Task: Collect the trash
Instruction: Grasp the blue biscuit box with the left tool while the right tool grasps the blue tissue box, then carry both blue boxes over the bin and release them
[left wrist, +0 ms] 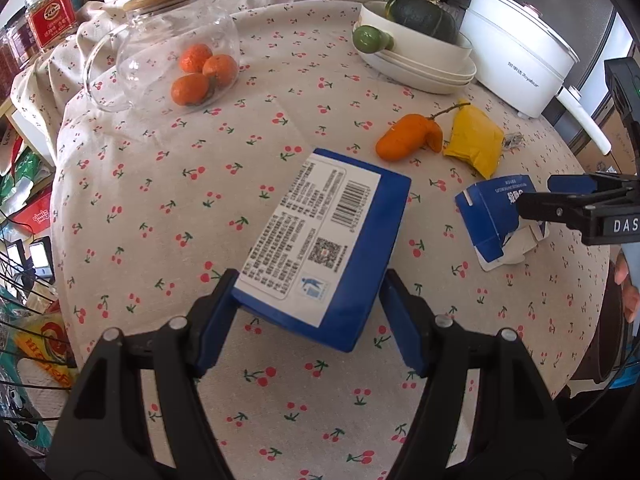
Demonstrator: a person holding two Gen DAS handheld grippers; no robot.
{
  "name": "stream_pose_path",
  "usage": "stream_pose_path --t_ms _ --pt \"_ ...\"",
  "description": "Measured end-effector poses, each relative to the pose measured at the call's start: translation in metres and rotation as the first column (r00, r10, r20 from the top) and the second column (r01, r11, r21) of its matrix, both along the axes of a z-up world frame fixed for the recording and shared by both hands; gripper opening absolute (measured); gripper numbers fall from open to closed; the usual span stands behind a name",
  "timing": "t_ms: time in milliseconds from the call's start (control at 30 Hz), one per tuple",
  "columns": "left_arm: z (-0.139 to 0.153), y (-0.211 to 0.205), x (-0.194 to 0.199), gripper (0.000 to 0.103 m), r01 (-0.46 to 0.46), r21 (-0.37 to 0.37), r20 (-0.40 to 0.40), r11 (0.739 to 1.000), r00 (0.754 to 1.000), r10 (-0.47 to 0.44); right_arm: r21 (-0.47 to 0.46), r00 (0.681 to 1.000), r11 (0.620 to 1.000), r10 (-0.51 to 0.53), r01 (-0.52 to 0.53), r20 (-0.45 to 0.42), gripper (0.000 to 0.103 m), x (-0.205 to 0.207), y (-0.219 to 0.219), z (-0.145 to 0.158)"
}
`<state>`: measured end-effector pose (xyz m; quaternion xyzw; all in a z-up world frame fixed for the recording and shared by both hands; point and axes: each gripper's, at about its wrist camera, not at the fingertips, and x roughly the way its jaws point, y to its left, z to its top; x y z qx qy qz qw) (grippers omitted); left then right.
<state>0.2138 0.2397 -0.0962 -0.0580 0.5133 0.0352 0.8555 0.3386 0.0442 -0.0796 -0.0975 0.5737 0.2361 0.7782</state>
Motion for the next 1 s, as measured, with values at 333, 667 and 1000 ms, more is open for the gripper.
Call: stream_pose_path --t_ms 333,667,1000 --pt "-0.005 0.001 -0.028 0.071 -0.003 0.002 -0.008 1.0 1.0 0.003 -0.21 0.878 0.864 0.477 -0.458 0.047 0.095 -0.011 0.018 -0.009" --pt "-0.016 0.0 -0.034 0.071 -0.026 -0.002 -0.054 1.0 0.998 0.026 -0.246 0.832 0.815 0.552 -0.525 0.054 0.076 -0.013 0.031 -0.036" --pt "0.014 -0.03 -0.046 0.071 -0.004 0.031 -0.036 0.999 0.999 0.005 -0.198 0.895 0.887 0.439 -0.418 0.078 0.053 -0.048 -0.011 -0.022"
